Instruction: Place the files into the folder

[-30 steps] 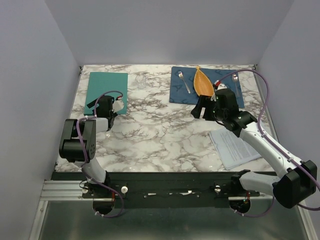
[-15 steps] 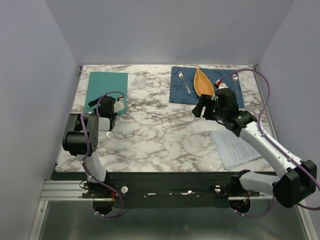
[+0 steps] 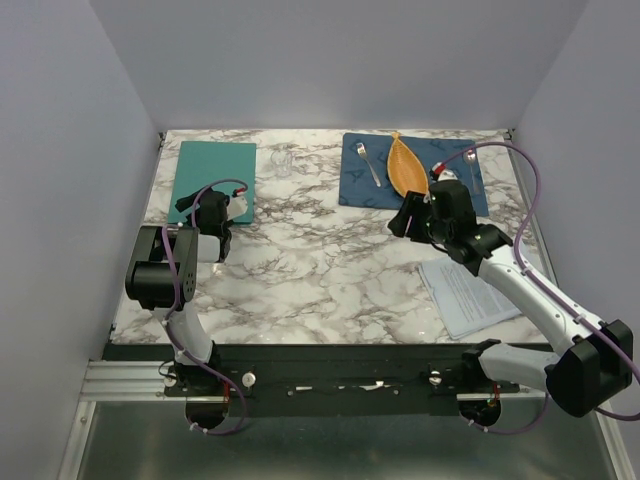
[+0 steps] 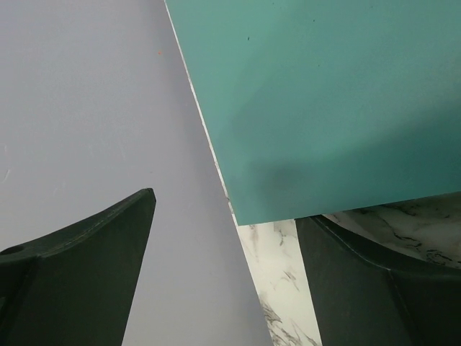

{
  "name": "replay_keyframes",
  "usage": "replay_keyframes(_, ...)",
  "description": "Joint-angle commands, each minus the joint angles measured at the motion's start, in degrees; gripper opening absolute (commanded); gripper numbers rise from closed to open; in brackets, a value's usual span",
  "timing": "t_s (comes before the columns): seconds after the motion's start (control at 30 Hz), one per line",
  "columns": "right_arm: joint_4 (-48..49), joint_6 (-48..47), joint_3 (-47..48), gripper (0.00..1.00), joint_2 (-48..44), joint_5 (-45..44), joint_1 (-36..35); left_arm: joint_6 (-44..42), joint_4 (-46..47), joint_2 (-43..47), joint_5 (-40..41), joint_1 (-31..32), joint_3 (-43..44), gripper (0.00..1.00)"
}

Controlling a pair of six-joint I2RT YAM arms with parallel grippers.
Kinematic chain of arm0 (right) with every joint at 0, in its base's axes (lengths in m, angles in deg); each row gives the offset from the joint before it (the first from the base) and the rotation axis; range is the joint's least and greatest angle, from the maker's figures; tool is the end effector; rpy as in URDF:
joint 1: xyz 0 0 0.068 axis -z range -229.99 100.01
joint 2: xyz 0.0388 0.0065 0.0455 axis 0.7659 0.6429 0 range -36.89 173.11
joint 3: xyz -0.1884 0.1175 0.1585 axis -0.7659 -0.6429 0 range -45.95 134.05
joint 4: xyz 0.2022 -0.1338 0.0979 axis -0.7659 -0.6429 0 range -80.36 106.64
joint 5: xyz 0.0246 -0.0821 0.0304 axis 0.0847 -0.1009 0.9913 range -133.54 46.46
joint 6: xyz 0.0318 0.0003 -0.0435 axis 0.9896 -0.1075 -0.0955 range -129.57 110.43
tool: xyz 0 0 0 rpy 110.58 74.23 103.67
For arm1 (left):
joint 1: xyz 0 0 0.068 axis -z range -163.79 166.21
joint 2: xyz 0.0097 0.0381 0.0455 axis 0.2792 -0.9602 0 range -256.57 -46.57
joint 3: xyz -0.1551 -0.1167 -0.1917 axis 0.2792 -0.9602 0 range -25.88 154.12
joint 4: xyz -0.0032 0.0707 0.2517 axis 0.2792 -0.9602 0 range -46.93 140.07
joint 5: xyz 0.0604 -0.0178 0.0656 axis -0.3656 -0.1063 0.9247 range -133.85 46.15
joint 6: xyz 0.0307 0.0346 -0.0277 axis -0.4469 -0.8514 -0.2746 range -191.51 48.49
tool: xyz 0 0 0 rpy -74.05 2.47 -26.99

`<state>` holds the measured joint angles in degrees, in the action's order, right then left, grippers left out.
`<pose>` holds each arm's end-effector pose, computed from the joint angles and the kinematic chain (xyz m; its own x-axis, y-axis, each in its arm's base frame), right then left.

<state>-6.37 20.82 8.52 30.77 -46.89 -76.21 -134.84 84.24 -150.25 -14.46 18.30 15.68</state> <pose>0.2344 0.1132 0.2956 -0.6587 0.2387 -0.7136 -0.0759 0.9224 0.3786 0.3432 0.0049 0.1322 -0.5690 0.7999 -0.1910 0.2383 0.3826 0.8926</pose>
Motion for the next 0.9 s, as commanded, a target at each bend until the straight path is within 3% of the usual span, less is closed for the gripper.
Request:
replay_keyframes(0.0, 1.65, 0.98, -1.3, 0.63, -1.74, -2.09, -0.33, 2.6, 3.27, 0.41, 1.2, -0.15, 0.71, 0.88)
replay_keyframes(0.37, 2.61, 1.51, -2.8, 0.52, -2.71, -2.89, -0.41, 4.88, 3.44, -0.3, 3.04, -0.15, 3.0, 0.64)
replay_keyframes(0.47, 2.96, 1.51, -3.15, 0.47, -2.97, -2.89, -0.24, 6.02, 2.92, -0.65, 5.23, -0.15, 4.93, 0.51)
replay_keyframes(0.6, 3.4, 1.78, -3.33, 0.36, -3.06, -2.53, -0.33, 8.75, -2.25, -0.04, 5.24, -0.15, 7.22, 0.25)
replay_keyframes(0.8, 3.93, 1.43, -3.41, 0.26, -3.06, -1.92, -0.41, 12.88, -6.39, 1.63, 5.42, -0.15, 8.36, 0.0)
replay_keyframes(0.87, 4.37, 1.42, -3.68, 0.24, -3.06, -1.48, -0.33, 14.28, -7.8, 2.34, 5.77, -0.15, 8.54, 0.0)
